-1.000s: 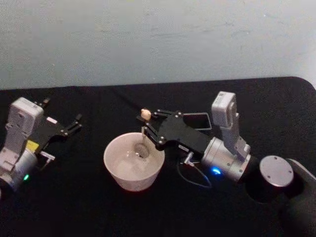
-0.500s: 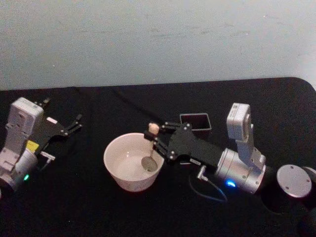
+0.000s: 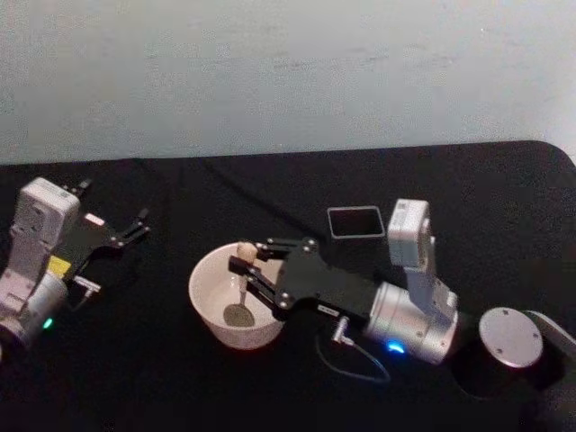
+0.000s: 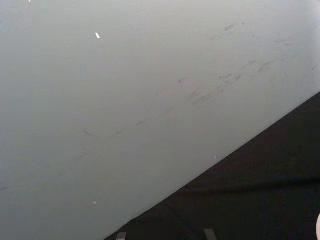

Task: Pick up the stirring spoon with one hand, stir inside the cup, then place it back in its original position.

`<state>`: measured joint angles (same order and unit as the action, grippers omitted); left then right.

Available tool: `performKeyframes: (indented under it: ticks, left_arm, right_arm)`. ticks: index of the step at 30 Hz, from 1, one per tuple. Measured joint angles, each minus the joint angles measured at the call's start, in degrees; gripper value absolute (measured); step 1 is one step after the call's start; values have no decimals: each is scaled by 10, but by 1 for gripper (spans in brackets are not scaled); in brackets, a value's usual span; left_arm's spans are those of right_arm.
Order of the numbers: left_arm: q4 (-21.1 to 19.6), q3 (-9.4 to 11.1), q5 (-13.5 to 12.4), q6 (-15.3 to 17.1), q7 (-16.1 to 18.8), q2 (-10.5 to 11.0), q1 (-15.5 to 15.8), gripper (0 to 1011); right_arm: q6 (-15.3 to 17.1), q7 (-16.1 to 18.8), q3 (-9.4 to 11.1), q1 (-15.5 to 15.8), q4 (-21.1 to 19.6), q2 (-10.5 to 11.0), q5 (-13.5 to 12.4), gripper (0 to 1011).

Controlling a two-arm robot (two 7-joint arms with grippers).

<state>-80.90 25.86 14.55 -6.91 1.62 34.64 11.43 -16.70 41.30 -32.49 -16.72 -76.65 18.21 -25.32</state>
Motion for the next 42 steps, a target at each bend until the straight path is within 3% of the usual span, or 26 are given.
performKeyframes:
  ticks: [9,16,30,42]
  left_arm:
    - [0,0,0,0,0,0,0,1001]
    - [0,0,0,0,0,0,0,1001]
    - [0,0,0,0,0,0,0,1002]
    - [0,0,0,0,0,0,0,1001]
  right_arm:
    - [-13,-27,3,-33,50,-30,15,202]
    - [-19,-40,15,-45,72,-37,22,202]
    - [-19,-43,26,-40,70,-32,29,202]
    - [-9,-38,44,-8,23,2,15,202]
